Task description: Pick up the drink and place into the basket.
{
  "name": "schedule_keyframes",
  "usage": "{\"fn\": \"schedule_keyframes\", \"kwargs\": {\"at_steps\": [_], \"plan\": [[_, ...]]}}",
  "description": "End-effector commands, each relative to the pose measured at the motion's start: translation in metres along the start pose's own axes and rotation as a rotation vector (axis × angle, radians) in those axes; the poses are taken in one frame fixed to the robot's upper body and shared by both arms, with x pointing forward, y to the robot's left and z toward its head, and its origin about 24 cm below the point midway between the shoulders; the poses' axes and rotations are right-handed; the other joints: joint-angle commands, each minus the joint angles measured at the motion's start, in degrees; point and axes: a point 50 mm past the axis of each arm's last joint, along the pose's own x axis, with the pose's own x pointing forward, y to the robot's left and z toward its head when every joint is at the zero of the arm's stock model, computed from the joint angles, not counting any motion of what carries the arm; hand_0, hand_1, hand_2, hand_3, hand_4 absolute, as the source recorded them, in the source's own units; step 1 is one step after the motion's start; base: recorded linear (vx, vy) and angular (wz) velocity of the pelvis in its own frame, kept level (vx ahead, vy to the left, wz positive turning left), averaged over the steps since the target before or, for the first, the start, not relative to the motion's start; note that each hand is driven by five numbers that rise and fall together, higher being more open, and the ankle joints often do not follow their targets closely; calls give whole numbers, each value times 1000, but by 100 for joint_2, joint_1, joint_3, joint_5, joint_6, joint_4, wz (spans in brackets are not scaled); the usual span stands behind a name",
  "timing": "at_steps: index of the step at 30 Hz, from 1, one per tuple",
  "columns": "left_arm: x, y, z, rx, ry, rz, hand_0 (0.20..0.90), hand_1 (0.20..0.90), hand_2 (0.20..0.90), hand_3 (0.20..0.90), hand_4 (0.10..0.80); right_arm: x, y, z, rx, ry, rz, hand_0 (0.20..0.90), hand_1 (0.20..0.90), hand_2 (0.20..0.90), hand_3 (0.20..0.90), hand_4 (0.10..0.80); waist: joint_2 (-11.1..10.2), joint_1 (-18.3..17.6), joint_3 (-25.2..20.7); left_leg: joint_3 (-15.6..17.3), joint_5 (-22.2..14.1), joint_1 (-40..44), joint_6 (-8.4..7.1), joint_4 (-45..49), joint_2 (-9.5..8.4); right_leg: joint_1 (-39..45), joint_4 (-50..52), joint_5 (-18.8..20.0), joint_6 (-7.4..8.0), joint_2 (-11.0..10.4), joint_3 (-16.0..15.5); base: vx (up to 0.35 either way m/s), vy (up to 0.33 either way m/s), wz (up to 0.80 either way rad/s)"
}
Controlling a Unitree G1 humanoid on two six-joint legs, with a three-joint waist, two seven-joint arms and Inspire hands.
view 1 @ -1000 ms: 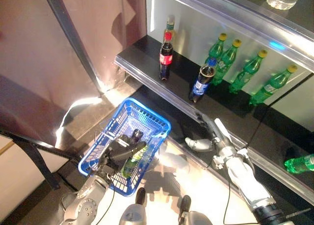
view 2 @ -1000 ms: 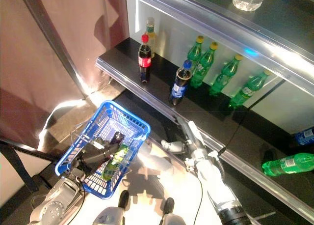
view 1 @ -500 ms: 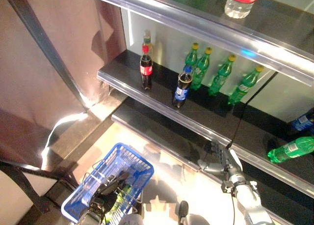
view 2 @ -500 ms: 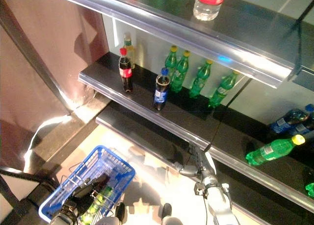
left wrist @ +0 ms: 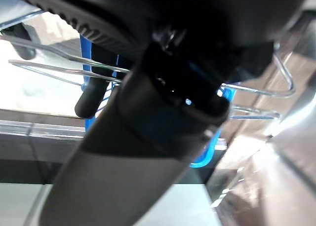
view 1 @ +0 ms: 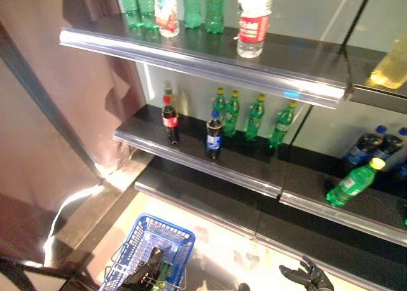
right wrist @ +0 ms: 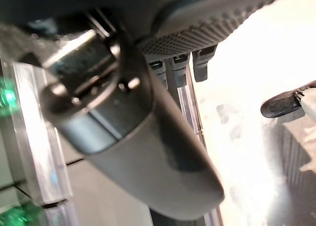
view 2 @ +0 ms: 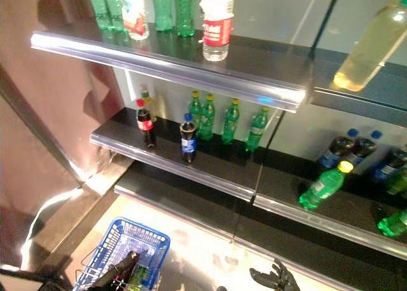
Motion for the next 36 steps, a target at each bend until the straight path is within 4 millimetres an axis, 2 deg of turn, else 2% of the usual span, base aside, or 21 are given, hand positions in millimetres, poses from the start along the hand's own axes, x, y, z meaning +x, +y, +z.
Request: {"fn": "schedule_keyframes", "kwargs": {"at_steps": [1,6,11,12,13,14,15,16,18,21,23,24,26,28,30,34,36], "plan": [[13,-51,37,62,-125,-307,300,300,300,200,100,11,-7,45,38,-171,-4,900,900,900,900,800,258,18,-24,-94,-317,75,168,38,-348,178,385,-353,133,177,-66,40,10,-16],[14,-49,29,86,-79,-314,300,300,300,200,100,12,-9,34,47,-98,-19,900,900,900,900,800,248,-31,-11,15,-344,120,189,40,-362,142,448,-376,124,194,-13,27,32,-13],[16,-55,20,109,-41,-340,300,300,300,200,100,12,-13,34,67,-86,-33,900,900,900,900,800,213,-109,111,144,-488,113,253,247,-455,11,576,-315,162,130,57,-25,157,-18],[17,-57,19,110,-28,-345,300,300,300,200,100,12,-15,35,83,-92,-42,900,900,900,900,800,185,-181,155,236,-530,125,266,263,-505,-153,588,-113,275,46,74,-38,153,-27],[17,-58,19,116,-21,-347,300,300,300,200,100,12,-16,35,90,-92,-47,900,900,900,900,800,179,-192,166,270,-542,131,269,260,-515,-201,590,-60,307,25,84,-59,191,-51],[18,-59,20,124,-23,-345,300,300,300,200,100,11,-16,34,93,-86,-41,900,900,900,900,800,146,-257,210,397,-543,151,241,237,-533,-373,539,194,434,-66,50,-79,96,-85],[18,-59,23,124,-30,-342,300,300,300,200,100,11,-16,31,90,-75,-24,900,900,900,900,800,83,-281,252,617,-561,181,167,236,-535,-630,485,604,576,-208,-248,-100,65,-120],[17,-59,25,135,-32,-342,300,300,300,200,100,10,-15,28,97,-67,-17,900,900,900,900,800,48,-263,307,803,-578,221,106,250,-511,-845,533,846,665,-277,-572,-105,4,-160],[15,-58,28,154,-32,-350,300,300,300,200,100,9,-13,23,111,-52,-14,900,900,900,900,800,26,-208,385,1150,-558,292,36,221,-441,-1025,680,1036,743,-421,-1084,-118,-6,-178],[12,-52,32,179,-36,-349,300,300,300,200,100,4,-15,11,144,-37,-21,900,900,900,900,800,82,-222,436,1531,-368,263,89,134,-257,-987,1320,852,664,-546,-1242,-196,-37,-111],[12,-51,32,189,-31,-357,300,300,300,200,100,4,-16,10,150,-29,-30,900,900,900,900,800,128,-201,386,1740,-302,191,110,83,-182,-833,1548,672,612,-620,-1397,-139,-25,-84],[13,-52,32,172,-41,-351,300,300,300,200,100,5,-16,10,128,-22,-23,900,900,900,900,800,187,-188,296,1878,-369,203,55,38,-88,-605,1568,416,651,-686,-1537,-62,-71,-73],[14,-53,31,165,-41,-351,300,300,300,200,100,6,-15,11,118,-18,-22,900,900,900,900,800,200,-156,233,2064,-309,173,3,38,-1,-434,1478,273,606,-711,-1743,-38,-129,-72],[14,-53,30,134,-61,-334,300,300,300,200,100,8,-10,14,84,-18,0,900,900,900,900,800,166,-79,102,2403,-171,166,-78,38,161,-56,979,-14,492,-579,-2179,-17,-246,-141],[14,-51,30,124,-71,-324,300,300,300,200,100,11,-2,17,75,-15,24,900,900,900,900,800,74,-9,25,2768,-124,239,-117,67,290,189,483,-59,441,-383,-2532,41,-377,-199],[14,-51,30,124,-74,-324,300,300,300,200,100,13,7,18,79,-10,41,900,900,900,900,800,12,-71,17,3031,-83,318,-129,122,477,201,386,-114,318,-235,-2490,111,-391,-141],[16,-60,31,139,-44,-350,300,300,300,200,100,12,7,16,82,-11,36,900,900,900,900,800,28,-194,46,2949,40,202,-246,468,743,119,592,-305,133,-112,-2297,176,-412,-91]]}}
